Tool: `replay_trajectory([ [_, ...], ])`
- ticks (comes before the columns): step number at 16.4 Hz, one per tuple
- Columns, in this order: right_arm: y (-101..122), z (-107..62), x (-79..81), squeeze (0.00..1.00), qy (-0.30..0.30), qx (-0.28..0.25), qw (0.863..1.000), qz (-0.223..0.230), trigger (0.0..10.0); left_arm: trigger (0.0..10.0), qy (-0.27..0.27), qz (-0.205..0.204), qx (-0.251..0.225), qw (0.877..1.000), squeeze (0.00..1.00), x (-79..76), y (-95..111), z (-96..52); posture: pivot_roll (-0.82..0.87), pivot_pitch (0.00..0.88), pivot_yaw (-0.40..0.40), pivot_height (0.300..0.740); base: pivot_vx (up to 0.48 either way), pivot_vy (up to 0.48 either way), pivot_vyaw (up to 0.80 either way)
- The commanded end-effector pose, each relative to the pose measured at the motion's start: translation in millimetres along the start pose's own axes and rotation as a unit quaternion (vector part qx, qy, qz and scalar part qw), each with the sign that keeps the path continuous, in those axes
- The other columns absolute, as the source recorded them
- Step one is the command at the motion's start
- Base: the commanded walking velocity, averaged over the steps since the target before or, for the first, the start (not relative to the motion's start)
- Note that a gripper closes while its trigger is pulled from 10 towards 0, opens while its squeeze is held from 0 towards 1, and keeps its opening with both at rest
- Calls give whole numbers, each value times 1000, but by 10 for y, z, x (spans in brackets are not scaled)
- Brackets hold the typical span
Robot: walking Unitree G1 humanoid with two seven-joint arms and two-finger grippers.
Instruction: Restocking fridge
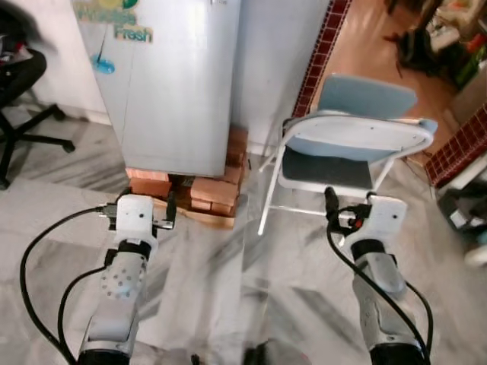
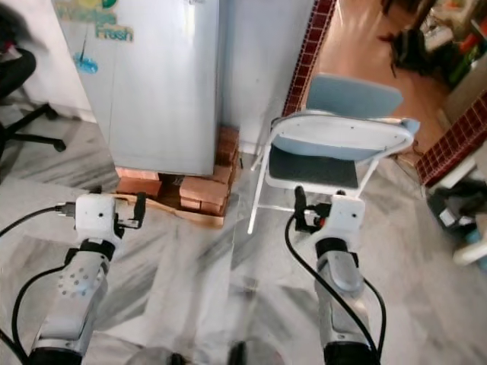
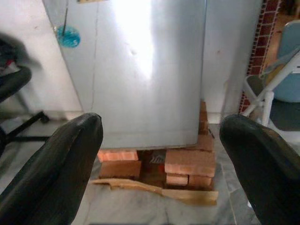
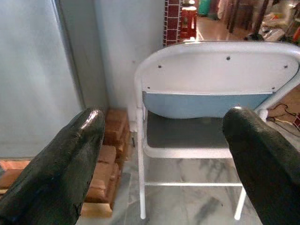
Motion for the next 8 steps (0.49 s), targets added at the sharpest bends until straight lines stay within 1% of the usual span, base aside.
replay_trajectory([
  [1, 19, -1, -18, 0, -8, -5, 1000, 2, 10000, 10000, -12, 5, 4, 1000, 0, -25, -29, -33, 102, 59, -55, 740, 0, 480, -550],
  [6, 33, 24, -5, 0, -7, -7, 1000, -2, 10000, 10000, -14, 2, 3, 1000, 0, -43, -18, -9, 102, 58, -58, 740, 0, 480, -540],
  [8, 53, 62, -8, 0, -10, -12, 1000, -3, 10000, 10000, -13, 1, 8, 1000, 0, -40, -51, -29, 90, 54, -49, 740, 0, 480, 0],
])
Point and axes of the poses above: a point about 5 cm out from each wrist's last joint towards the gripper, its own z axis pointing out of the wrist towards the gripper, its own y axis along the axis of the wrist's last joint, x = y × z, the point moved 3 cm from there along z, pointing out of the wrist towards the gripper, and after that the axes turned 5 degrees about z, right-handed, at the moved point
